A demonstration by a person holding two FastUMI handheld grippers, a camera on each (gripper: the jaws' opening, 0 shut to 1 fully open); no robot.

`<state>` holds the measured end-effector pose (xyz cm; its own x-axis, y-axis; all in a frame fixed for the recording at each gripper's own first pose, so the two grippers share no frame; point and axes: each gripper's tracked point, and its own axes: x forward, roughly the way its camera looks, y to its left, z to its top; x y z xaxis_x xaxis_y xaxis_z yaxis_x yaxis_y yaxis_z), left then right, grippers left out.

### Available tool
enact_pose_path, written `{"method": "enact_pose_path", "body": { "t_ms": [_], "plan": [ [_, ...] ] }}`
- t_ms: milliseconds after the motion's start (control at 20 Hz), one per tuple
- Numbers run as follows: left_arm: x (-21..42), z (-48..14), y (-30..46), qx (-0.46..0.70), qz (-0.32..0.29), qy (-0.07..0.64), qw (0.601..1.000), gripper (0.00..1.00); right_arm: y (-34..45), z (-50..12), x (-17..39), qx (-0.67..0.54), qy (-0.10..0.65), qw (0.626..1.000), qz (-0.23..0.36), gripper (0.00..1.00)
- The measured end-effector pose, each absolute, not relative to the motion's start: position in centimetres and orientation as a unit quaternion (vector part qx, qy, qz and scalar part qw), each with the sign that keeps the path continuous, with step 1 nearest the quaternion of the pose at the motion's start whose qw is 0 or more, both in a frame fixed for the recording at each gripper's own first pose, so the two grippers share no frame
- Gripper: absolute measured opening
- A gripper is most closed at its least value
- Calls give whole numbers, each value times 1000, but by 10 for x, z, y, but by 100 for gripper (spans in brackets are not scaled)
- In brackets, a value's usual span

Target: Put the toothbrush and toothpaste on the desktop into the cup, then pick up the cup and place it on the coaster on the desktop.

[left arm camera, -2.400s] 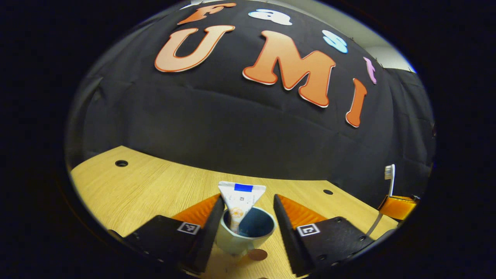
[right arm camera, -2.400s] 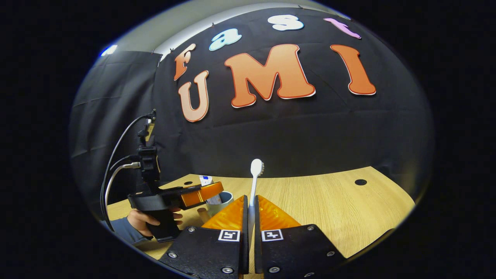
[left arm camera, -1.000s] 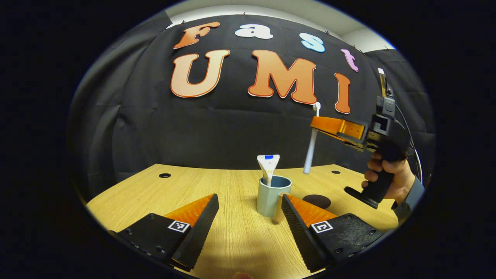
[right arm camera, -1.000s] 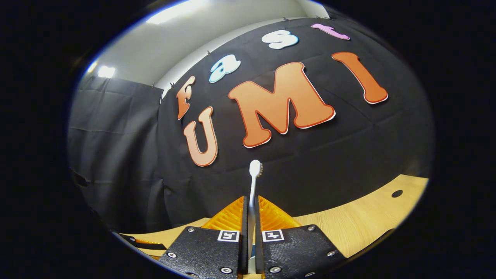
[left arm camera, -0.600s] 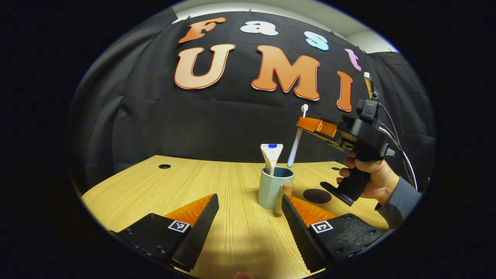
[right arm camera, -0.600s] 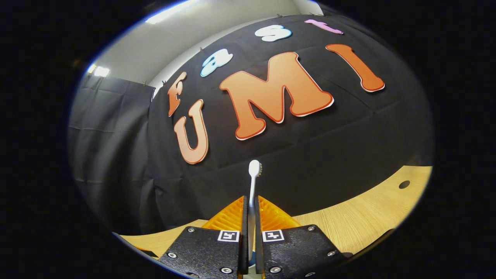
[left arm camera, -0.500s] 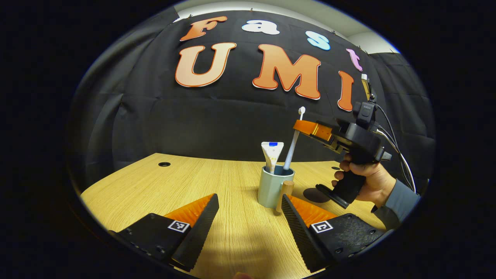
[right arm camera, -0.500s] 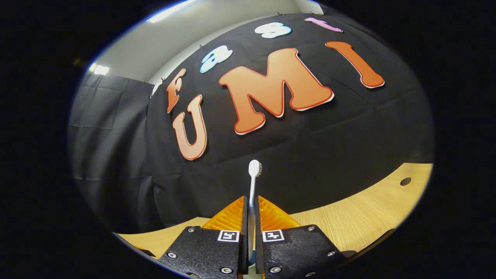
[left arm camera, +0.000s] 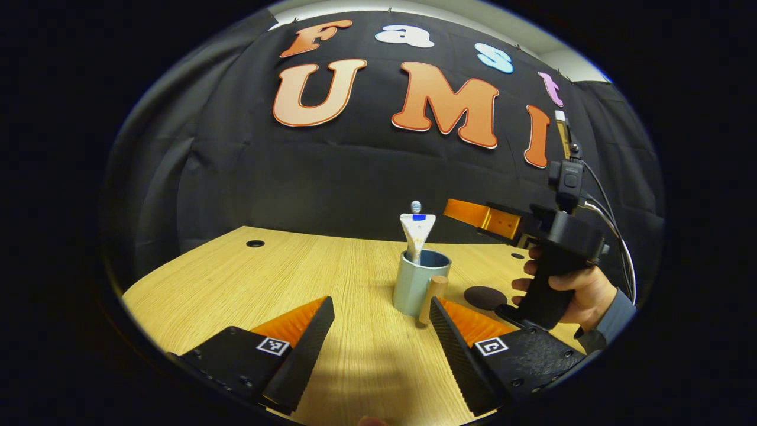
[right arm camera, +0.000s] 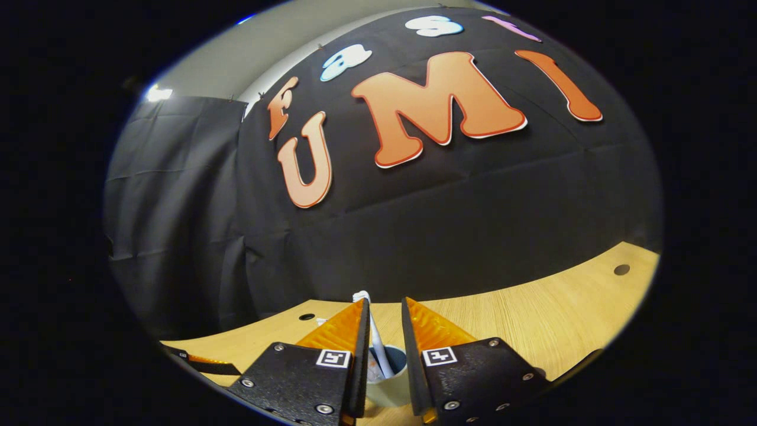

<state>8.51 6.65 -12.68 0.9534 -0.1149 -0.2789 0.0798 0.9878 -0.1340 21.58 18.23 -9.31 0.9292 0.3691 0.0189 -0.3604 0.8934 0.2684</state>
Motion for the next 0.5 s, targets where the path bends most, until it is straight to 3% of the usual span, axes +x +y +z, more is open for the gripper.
{"method": "enact_pose_path", "body": {
  "t_ms": [100,250,350,500],
  "plan": [
    [89,-116,61,-58,-52,148,986,98,170,-84,199,104,12,977,186,38],
    [94,-105,55,-50,-61,161,984,97,139,-74,182,70,11,984,163,62],
    [102,-99,51,-46,-66,174,981,97,115,-65,166,61,7,987,151,73],
    [116,-91,34,-53,-85,206,973,97,77,-44,141,48,-7,991,128,82]
  ]
}}
